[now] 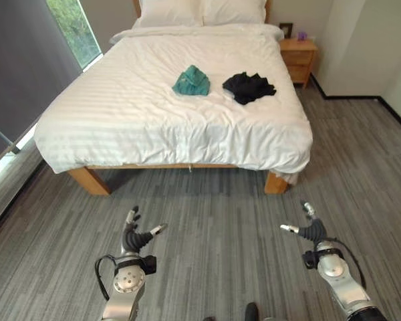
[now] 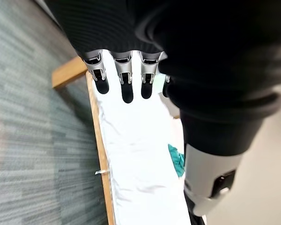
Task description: Pick up bed clothes into laundry basket.
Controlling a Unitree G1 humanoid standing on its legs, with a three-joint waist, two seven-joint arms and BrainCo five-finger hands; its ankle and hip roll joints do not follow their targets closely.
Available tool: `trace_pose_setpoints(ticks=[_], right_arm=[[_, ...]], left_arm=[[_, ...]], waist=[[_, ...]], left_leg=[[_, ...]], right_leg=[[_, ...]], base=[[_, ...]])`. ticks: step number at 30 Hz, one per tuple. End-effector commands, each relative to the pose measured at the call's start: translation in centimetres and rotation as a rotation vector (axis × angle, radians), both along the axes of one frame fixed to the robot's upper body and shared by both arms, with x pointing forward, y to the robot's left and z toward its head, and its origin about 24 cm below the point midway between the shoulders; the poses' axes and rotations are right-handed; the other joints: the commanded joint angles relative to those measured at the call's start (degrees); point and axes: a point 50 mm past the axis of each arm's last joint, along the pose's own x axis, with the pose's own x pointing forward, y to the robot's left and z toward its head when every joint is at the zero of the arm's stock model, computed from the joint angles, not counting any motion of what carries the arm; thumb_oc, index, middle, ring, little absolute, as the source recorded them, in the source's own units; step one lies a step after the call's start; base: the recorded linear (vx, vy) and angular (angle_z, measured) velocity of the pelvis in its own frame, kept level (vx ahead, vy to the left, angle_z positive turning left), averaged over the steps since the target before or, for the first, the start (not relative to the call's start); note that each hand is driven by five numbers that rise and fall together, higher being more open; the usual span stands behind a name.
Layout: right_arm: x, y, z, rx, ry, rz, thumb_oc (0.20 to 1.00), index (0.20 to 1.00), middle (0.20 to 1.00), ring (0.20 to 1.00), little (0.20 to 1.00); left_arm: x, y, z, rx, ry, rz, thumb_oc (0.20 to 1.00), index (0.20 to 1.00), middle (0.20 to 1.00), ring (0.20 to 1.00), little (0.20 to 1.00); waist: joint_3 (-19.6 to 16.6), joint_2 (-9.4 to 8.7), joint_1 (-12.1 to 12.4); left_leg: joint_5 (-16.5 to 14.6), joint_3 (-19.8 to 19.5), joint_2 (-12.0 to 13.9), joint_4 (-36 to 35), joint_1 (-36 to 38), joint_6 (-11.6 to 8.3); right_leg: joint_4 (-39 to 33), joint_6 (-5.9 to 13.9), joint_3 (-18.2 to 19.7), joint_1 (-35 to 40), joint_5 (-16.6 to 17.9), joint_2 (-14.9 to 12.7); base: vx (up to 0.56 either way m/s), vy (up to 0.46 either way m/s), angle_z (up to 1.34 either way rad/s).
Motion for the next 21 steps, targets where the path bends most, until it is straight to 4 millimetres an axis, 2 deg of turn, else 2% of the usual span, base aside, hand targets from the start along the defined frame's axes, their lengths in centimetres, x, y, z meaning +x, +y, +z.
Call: trace_pose_setpoints(ticks=[1, 2, 3, 4, 5, 6, 8, 10, 11, 12, 14, 15, 16, 19, 20, 21], right_arm=[[1.7, 0.5, 4.1, 0.06, -0.229, 0.023, 1.0, 1.0, 1.0, 1.0, 1.0], [1.7, 0.3, 4.5, 0.063, -0.247, 0.015, 1.0, 1.0, 1.0, 1.0, 1.0], [1.6, 0.3, 5.1, 0.074, -0.276, 0.022, 1.0, 1.0, 1.0, 1.0, 1.0], [1.6, 0.3, 5.1, 0.074, -0.276, 0.022, 1.0, 1.0, 1.0, 1.0, 1.0], [1.6, 0.4, 5.3, 0.067, -0.281, 0.034, 1.0, 1.0, 1.0, 1.0, 1.0], [1.5, 0.4, 5.1, 0.062, -0.272, 0.033, 1.0, 1.0, 1.0, 1.0, 1.0], [1.4, 0.1, 4.7, 0.055, -0.248, 0.021, 1.0, 1.0, 1.0, 1.0, 1.0], [1.3, 0.0, 4.2, 0.05, -0.226, 0.01, 1.0, 1.0, 1.0, 1.0, 1.0], [1.2, -0.2, 3.9, 0.042, -0.21, 0.009, 1.0, 1.0, 1.0, 1.0, 1.0], [1.2, -0.3, 3.7, 0.039, -0.2, 0.007, 1.0, 1.0, 1.0, 1.0, 1.0], [1.1, -0.1, 3.2, 0.036, -0.173, 0.014, 1.0, 1.0, 1.0, 1.0, 1.0], [1.2, -0.1, 2.8, 0.023, -0.153, 0.018, 1.0, 1.0, 1.0, 1.0, 1.0], [1.2, 0.0, 2.6, 0.011, -0.138, 0.032, 1.0, 1.0, 1.0, 1.0, 1.0], [1.1, 0.1, 2.3, 0.012, -0.128, 0.038, 1.0, 1.0, 1.0, 1.0, 1.0], [1.1, 0.8, 1.8, -0.009, -0.106, 0.07, 1.0, 1.0, 1.0, 1.0, 1.0], [1.1, 0.8, 1.8, -0.009, -0.106, 0.07, 1.0, 1.0, 1.0, 1.0, 1.0]], left_arm=[[1.7, 1.1, 4.3, 0.076, -0.211, -0.032, 1.0, 1.0, 1.0, 1.0, 1.0], [1.8, 0.8, 4.6, 0.06, -0.226, -0.046, 1.0, 1.0, 1.0, 1.0, 1.0], [1.9, 0.2, 4.7, 0.013, -0.24, -0.075, 1.0, 1.0, 1.0, 1.0, 1.0], [1.9, 0.2, 4.7, 0.013, -0.24, -0.076, 1.0, 1.0, 1.0, 1.0, 1.0], [1.7, -0.1, 4.5, -0.014, -0.239, -0.084, 1.0, 1.0, 1.0, 1.0, 1.0], [1.8, -0.4, 4.3, -0.044, -0.24, -0.094, 1.0, 1.0, 1.0, 1.0, 1.0], [1.9, -1.0, 3.8, -0.073, -0.222, -0.115, 1.0, 1.0, 1.0, 1.0, 1.0], [1.8, -1.3, 3.5, -0.077, -0.204, -0.136, 1.0, 1.0, 1.0, 1.0, 1.0], [1.6, -1.3, 3.2, -0.068, -0.179, -0.142, 1.0, 1.0, 1.0, 1.0, 1.0], [1.5, -1.1, 3.0, -0.061, -0.164, -0.142, 1.0, 1.0, 1.0, 1.0, 1.0], [1.1, -1.0, 2.5, -0.051, -0.136, -0.134, 1.0, 1.0, 1.0, 1.0, 1.0], [1.0, -0.8, 2.2, -0.049, -0.123, -0.12, 1.0, 1.0, 1.0, 1.0, 1.0], [0.7, -0.6, 1.9, -0.052, -0.108, -0.109, 1.0, 1.0, 1.0, 1.0, 1.0], [0.5, -0.4, 1.8, -0.039, -0.094, -0.109, 1.0, 1.0, 1.0, 1.0, 1.0], [0.3, 0.1, 1.4, -0.005, -0.053, -0.123, 1.0, 1.0, 1.0, 1.0, 1.0], [0.3, 0.1, 1.4, -0.004, -0.054, -0.123, 1.0, 1.0, 1.0, 1.0, 1.0]], waist=[[0.1, -3.09, -0.1], [0.9, -3.63, -0.1], [2.1, -4.28, 0.1], [2.1, -4.25, 0.0], [2.7, -4.54, 0.5], [3.6, -5.09, 1.0], [5.0, -5.54, 1.8], [5.5, -6.22, 2.4], [5.2, -6.53, 2.6], [5.0, -6.21, 2.7], [4.5, -5.11, 3.4], [4.7, -4.77, 4.2], [4.2, -4.62, 4.4], [3.8, -4.37, 4.8], [3.1, -5.51, 5.1], [3.0, -5.35, 5.4]], left_leg=[[0.6, 2.0, 1.0, 1.8, 1.8, -4.99], [-0.1, 2.3, 1.1, 5.2, 0.5, -5.77], [-0.6, 1.7, 1.5, 12.7, -2.8, -7.44], [-0.9, 1.6, 1.6, 13.3, -3.1, -7.51], [0.5, 0.9, 1.7, 17.0, -4.7, -8.2], [2.3, 0.4, 3.1, 22.8, -8.1, -9.87], [5.9, -0.5, 4.9, 27.8, -12.1, -11.92], [4.8, 1.2, 5.8, 27.0, -15.8, -10.52], [3.6, 2.9, 6.4, 23.3, -16.4, -9.4], [4.2, 4.0, 7.5, 19.2, -16.5, -8.89], [8.9, 5.1, 8.4, 6.4, -15.7, -8.51], [10.6, 5.0, 9.6, 0.5, -18.0, -8.92], [10.4, 2.9, 9.5, 0.5, -19.0, -9.13], [12.0, 1.8, 9.2, 0.5, -18.7, -9.38], [12.0, 1.5, 7.2, 0.5, -15.1, -7.21], [12.1, 1.7, 7.6, 0.5, -15.2, -7.22]], right_leg=[[0.8, 6.69, 1.1, 4.7, -3.5, -4.8], [0.8, 6.39, 0.5, 5.0, -3.6, -5.3], [0.8, 5.74, -0.2, 5.6, -4.4, -5.7], [0.8, 5.68, -0.3, 5.6, -4.5, -5.6], [0.8, 5.44, -0.5, 6.0, -4.8, -5.8], [0.8, 4.92, -1.1, 6.8, -5.5, -6.1], [0.8, 4.39, -1.9, 7.7, -6.2, -6.5], [0.8, 4.5, -2.5, 8.5, -7.0, -7.0], [0.8, 4.92, -2.6, 8.7, -7.6, -7.3], [0.8, 5.34, -2.6, 9.0, -8.0, -7.0], [0.8, 6.14, -2.0, 10.0, -9.3, -6.4], [0.8, 6.65, -1.7, 11.7, -10.4, -6.5], [0.8, 7.15, -1.1, 13.7, -11.2, -6.7], [0.8, 7.07, 0.1, 15.1, -11.8, -6.3], [7.6, 7.35, 2.1, 15.7, -12.0, -6.9], [7.7, 7.3, 2.4, 15.4, -11.9, -6.7]], base=[[-0.02, -0.04, 0.01], [-0.03, -0.083, 0.16], [-0.03, -0.069, 0.25], [0.01, -0.067, 0.35], [0.03, -0.065, 0.22], [0.04, -0.076, 0.18], [0.06, -0.024, 0.11], [0.15, 0.033, 0.23], [0.27, 0.1, 0.29], [0.35, 0.175, 0.23], [0.45, 0.233, 0.0], [0.63, 0.264, -0.11], [0.48, 0.194, -0.2], [0.42, 0.155, -0.45], [0.41, 0.178, -0.85], [0.55, 0.225, -0.8]])
